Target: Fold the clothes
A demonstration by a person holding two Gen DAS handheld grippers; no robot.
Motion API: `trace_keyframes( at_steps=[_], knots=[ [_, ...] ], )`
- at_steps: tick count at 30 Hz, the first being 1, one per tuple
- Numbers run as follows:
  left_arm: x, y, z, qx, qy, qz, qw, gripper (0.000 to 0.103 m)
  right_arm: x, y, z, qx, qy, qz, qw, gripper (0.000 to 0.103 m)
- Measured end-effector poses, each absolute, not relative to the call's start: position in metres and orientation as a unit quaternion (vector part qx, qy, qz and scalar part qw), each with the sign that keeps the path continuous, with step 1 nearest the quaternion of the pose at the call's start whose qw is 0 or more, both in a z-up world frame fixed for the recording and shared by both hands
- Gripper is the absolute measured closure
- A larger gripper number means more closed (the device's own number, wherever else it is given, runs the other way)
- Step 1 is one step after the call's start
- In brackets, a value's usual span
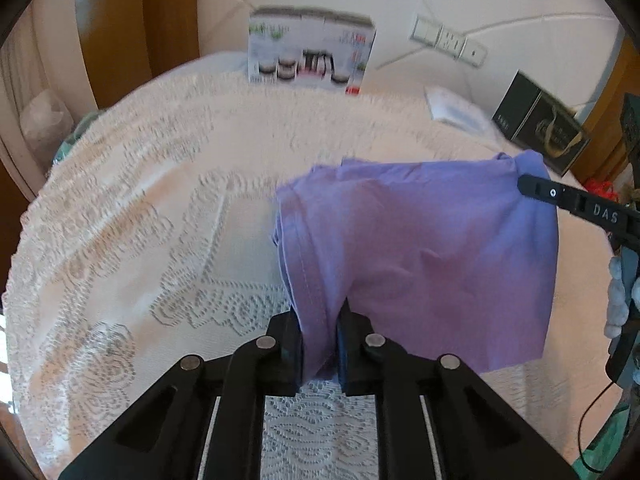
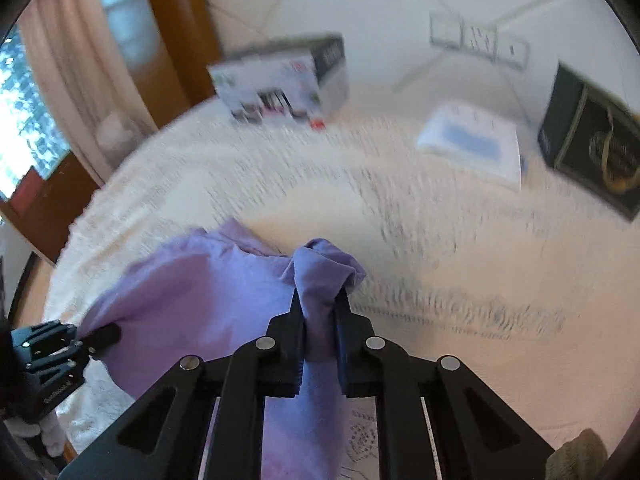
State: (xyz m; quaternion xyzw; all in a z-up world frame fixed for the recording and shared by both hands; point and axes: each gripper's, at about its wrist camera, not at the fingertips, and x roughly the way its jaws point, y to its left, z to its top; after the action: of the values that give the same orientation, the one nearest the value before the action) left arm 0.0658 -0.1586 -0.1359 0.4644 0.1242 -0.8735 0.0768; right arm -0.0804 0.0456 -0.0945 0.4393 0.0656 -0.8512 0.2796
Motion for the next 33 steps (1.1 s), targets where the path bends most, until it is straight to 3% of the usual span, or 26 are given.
trace_keyframes(
  at_steps=[9,15,19,23,26,27,28,29,30,31,33],
  knots=[
    [0.070,-0.221,-0.064,0.408,0.141,-0.900,0.066,0.093,-0.072,-0.001,-0.001,0.358,0.083,-0.868,0.335,0.092],
    [0.056,-0.323,-0.011,0.367,0.125,-0.918,0.087,0.093,-0.082,-0.096,0.043,0.318,0.092,-0.872,0.360,0.092],
    [0.047,-0.406,0.036,0.342,0.094,-0.928,0.114,0.092,-0.097,-0.173,0.071,0.293,0.043,-0.874,0.385,0.092],
    [0.023,-0.474,0.035,0.358,0.076,-0.922,0.126,0.092,-0.119,-0.234,0.071,0.291,-0.015,-0.869,0.400,0.092],
    [-0.001,-0.522,0.017,0.385,0.072,-0.911,0.130,0.091,-0.143,-0.276,0.039,0.327,-0.033,-0.857,0.398,0.092],
    [-0.010,-0.536,0.006,0.398,0.072,-0.905,0.129,0.086,-0.150,-0.287,0.022,0.347,-0.029,-0.853,0.389,0.091],
    [-0.021,-0.549,-0.016,0.420,0.073,-0.895,0.130,0.082,-0.159,-0.298,0.001,0.370,-0.021,-0.849,0.376,0.088],
    [-0.031,-0.559,-0.040,0.443,0.075,-0.883,0.136,0.070,-0.168,-0.309,-0.020,0.393,-0.014,-0.845,0.363,0.066],
    [-0.038,-0.567,-0.062,0.463,0.083,-0.872,0.138,0.065,-0.177,-0.320,-0.041,0.416,-0.006,-0.840,0.350,0.043],
    [-0.045,-0.575,-0.083,0.483,0.090,-0.860,0.140,0.065,-0.183,-0.326,-0.058,0.433,-0.001,-0.836,0.338,0.033],
    [-0.054,-0.584,-0.118,0.510,0.107,-0.843,0.137,0.065,-0.189,-0.331,-0.085,0.462,0.004,-0.829,0.316,0.030]
  ],
)
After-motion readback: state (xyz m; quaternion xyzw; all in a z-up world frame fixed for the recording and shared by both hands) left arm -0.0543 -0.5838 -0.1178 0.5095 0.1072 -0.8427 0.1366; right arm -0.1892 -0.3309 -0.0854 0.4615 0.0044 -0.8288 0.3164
